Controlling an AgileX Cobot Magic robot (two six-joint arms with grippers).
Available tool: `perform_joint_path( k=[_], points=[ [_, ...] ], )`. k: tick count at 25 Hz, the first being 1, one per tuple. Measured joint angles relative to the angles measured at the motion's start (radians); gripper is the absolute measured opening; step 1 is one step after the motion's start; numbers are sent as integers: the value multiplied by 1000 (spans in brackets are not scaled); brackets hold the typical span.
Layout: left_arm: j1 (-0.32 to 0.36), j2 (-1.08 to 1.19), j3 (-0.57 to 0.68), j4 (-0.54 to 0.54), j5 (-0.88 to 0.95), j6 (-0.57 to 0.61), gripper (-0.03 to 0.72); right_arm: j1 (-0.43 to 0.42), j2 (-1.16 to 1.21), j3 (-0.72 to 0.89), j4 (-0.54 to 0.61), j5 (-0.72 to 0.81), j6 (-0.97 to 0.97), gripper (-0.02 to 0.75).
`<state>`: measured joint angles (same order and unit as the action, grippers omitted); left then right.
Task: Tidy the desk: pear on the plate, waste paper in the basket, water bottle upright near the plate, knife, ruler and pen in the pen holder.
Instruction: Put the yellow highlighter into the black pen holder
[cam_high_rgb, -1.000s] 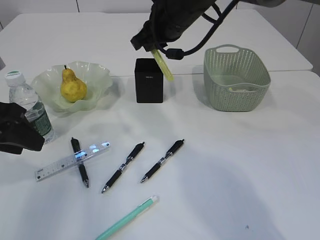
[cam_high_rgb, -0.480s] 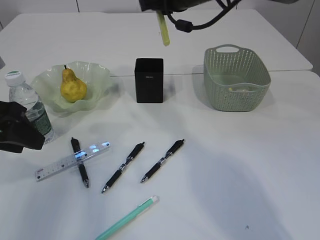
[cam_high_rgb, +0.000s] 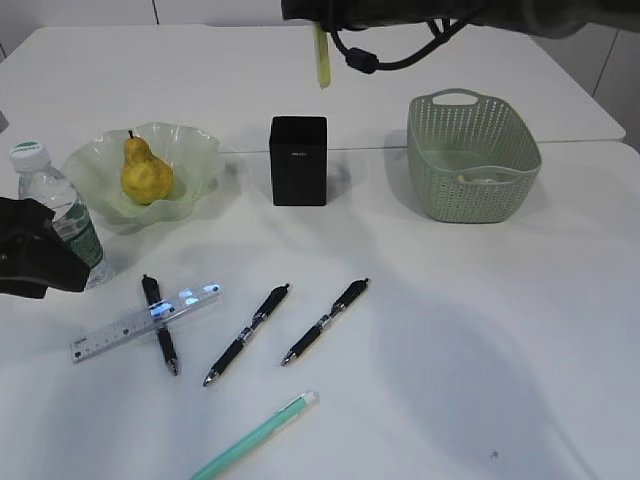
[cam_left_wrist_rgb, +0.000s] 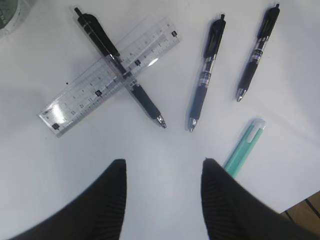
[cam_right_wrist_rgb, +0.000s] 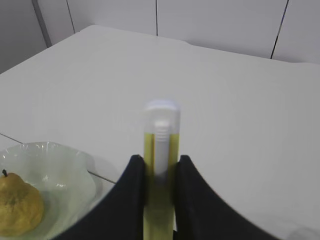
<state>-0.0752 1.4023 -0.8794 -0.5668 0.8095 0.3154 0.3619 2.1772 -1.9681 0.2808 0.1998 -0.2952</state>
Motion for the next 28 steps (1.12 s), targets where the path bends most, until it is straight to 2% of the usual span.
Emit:
perform_joint_path(
  k=[13,17,28],
  points=[
    [0,0,0,0,-31,0,342,23,66,4,62,-44,2,125],
    [0,0,0,0,-39,2,342,32,83,4,129,-53,2,125],
    [0,0,0,0,-44,3,342,34,109,4,140,-67,2,125]
  ],
)
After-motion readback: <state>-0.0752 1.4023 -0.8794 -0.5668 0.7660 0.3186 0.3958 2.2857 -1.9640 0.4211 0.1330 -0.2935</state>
